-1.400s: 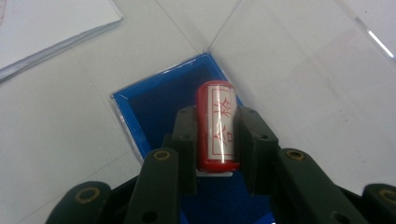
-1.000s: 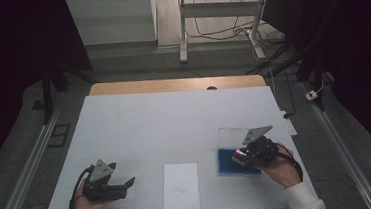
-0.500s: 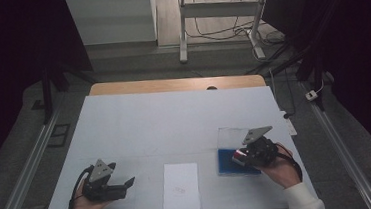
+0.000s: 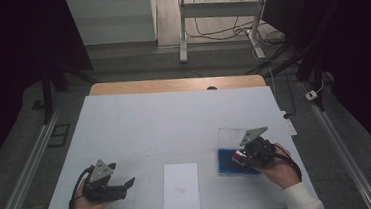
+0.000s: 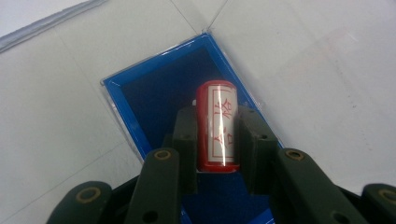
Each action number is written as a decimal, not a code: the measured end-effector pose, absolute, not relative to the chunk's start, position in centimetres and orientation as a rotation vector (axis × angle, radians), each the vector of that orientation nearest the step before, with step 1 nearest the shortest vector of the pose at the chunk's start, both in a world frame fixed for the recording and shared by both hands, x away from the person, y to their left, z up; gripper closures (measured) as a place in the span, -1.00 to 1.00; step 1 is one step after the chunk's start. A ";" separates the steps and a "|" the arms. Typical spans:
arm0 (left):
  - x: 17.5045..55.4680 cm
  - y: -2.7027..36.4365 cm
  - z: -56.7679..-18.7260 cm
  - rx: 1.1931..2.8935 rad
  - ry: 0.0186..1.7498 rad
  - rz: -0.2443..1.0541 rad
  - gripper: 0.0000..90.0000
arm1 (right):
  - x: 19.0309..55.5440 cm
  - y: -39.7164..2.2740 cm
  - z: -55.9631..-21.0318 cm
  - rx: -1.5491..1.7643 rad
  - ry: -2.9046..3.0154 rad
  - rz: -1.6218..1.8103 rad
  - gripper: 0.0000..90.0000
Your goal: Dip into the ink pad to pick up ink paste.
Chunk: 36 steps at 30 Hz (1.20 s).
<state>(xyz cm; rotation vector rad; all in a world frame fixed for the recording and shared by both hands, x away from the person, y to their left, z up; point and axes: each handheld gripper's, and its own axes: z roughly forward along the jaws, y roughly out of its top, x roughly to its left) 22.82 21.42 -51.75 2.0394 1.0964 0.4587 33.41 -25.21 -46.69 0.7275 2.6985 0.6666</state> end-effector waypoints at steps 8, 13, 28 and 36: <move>22.7 21.5 -51.7 2.037 1.101 0.461 -0.66 | 33.5 -25.2 -46.8 0.735 2.705 0.663 0.57; 22.7 21.5 -51.6 2.036 1.103 0.460 -0.66 | 33.6 -25.3 -46.9 0.739 2.704 0.670 0.57; 22.8 21.6 -51.7 2.034 1.107 0.459 -0.66 | 33.5 -25.3 -47.0 0.731 2.697 0.672 0.57; 22.9 21.7 -51.8 2.036 1.112 0.457 -0.66 | 33.2 -25.2 -46.8 0.721 2.682 0.670 0.56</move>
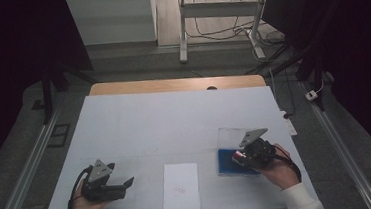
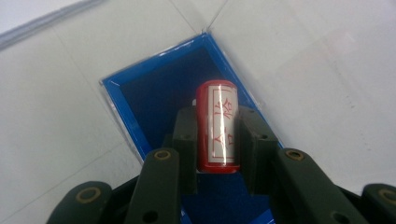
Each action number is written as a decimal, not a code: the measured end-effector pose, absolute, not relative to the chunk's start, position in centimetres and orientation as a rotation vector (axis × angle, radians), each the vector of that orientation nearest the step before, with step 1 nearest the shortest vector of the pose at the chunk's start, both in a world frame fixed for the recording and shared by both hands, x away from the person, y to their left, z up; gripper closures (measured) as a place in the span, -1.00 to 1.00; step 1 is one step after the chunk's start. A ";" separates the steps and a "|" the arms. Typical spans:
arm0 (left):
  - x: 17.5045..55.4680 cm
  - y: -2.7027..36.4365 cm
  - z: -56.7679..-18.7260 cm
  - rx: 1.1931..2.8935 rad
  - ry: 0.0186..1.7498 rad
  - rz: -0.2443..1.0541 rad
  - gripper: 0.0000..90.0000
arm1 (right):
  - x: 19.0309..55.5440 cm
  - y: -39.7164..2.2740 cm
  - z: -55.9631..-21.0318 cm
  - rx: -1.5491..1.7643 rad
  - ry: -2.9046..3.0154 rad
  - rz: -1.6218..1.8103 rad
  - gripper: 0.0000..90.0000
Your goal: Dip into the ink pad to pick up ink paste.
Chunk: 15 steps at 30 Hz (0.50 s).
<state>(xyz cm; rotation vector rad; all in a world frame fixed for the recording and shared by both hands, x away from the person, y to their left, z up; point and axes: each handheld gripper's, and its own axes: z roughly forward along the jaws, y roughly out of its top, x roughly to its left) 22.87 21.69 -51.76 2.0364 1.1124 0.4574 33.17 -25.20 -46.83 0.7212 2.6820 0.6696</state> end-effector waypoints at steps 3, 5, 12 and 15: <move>22.9 21.7 -51.8 2.038 1.113 0.456 -0.66 | 33.1 -25.4 -46.5 0.715 2.682 0.695 0.56; 22.9 21.7 -51.8 2.040 1.113 0.458 -0.66 | 33.1 -25.6 -46.3 0.703 2.679 0.712 0.56; 23.0 21.7 -51.9 2.040 1.117 0.458 -0.66 | 32.6 -26.9 -44.1 0.737 2.628 0.867 0.55; 23.0 21.7 -51.9 2.040 1.116 0.460 -0.66 | 32.5 -26.7 -43.9 0.715 2.626 0.878 0.55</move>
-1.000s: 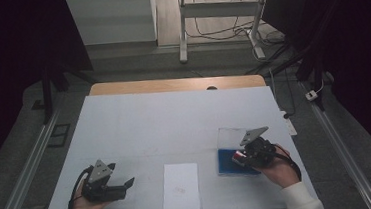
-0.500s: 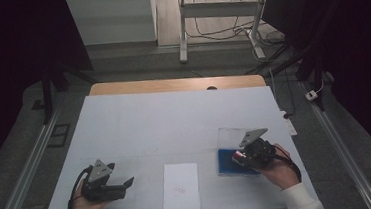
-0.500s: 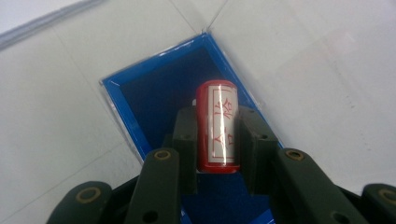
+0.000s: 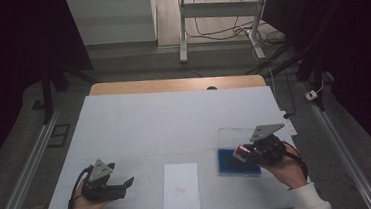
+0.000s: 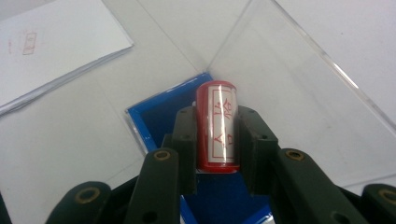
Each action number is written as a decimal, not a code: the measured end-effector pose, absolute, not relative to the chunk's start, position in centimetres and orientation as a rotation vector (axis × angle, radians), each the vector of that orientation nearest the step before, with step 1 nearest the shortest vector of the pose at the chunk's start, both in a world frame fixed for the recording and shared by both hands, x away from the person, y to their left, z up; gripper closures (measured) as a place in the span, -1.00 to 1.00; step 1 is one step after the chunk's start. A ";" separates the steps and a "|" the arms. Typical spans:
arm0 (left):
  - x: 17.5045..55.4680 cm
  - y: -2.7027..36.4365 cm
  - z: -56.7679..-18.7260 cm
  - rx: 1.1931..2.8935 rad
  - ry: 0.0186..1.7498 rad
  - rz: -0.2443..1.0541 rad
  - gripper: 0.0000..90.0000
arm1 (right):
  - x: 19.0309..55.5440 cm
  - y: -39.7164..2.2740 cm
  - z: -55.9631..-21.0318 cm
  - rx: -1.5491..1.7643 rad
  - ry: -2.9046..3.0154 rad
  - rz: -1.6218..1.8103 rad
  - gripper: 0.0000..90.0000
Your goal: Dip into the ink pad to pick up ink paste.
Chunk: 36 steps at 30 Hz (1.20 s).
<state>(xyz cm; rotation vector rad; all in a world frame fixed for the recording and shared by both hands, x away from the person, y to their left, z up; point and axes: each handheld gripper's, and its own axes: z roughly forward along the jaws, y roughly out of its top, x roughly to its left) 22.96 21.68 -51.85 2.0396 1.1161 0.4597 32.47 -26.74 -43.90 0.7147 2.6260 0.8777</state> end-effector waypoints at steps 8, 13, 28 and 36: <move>23.0 21.8 -51.9 2.042 1.120 0.459 -0.66 | 32.4 -25.6 -44.6 0.698 2.659 0.859 0.55; 23.0 21.8 -51.9 2.041 1.116 0.459 -0.66 | 32.5 -25.2 -45.1 0.693 2.670 0.799 0.55; 23.1 21.8 -52.0 2.048 1.120 0.460 -0.66 | 32.8 -24.3 -46.4 0.661 2.694 0.677 0.55; 23.1 21.9 -52.0 2.046 1.119 0.459 -0.66 | 32.8 -24.3 -46.5 0.679 2.690 0.681 0.55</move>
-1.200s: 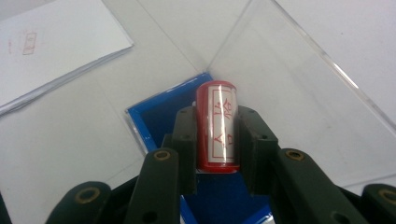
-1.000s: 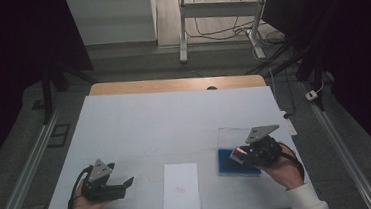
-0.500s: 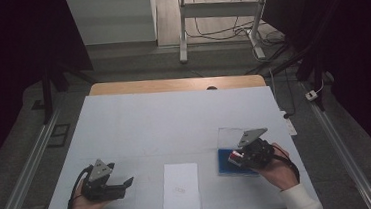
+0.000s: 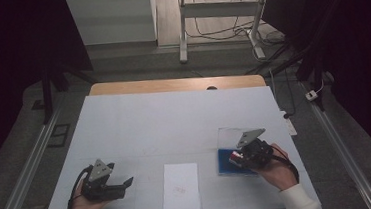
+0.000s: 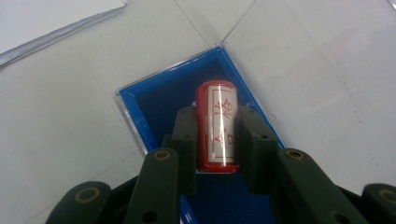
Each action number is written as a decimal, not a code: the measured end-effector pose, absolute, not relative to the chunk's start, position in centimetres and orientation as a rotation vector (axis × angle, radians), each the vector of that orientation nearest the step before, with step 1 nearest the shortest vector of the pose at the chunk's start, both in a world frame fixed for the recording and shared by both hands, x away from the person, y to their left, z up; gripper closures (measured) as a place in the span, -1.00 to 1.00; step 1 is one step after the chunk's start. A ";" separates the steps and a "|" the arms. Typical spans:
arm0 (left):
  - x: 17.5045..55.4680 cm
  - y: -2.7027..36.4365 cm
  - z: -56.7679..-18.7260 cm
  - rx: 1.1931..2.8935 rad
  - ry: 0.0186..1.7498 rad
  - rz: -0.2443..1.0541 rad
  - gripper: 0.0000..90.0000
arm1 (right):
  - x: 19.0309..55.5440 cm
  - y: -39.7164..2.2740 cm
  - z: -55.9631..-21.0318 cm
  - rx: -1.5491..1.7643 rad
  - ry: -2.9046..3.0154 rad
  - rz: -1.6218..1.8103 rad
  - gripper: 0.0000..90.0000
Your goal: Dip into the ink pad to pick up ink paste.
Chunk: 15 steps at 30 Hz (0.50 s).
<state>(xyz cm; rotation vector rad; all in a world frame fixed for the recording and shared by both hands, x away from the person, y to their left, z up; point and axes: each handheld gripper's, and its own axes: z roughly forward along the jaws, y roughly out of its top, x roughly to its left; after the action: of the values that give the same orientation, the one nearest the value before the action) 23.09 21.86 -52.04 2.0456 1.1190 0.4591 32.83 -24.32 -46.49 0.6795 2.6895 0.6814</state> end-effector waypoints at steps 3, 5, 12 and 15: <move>23.1 21.9 -52.0 2.046 1.118 0.459 -0.66 | 32.9 -24.3 -46.5 0.691 2.694 0.685 0.55; 23.1 21.9 -52.0 2.046 1.119 0.459 -0.66 | 32.9 -24.3 -46.5 0.699 2.696 0.680 0.55; 23.1 21.9 -52.0 2.045 1.119 0.457 -0.66 | 32.9 -23.9 -46.5 0.689 2.697 0.643 0.56; 23.1 21.8 -52.0 2.048 1.119 0.456 -0.66 | 32.9 -23.8 -46.6 0.694 2.705 0.616 0.56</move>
<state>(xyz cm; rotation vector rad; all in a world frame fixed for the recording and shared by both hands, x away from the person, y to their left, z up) 23.06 21.84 -52.01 2.0485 1.1190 0.4564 32.93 -23.76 -46.56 0.6940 2.7054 0.6161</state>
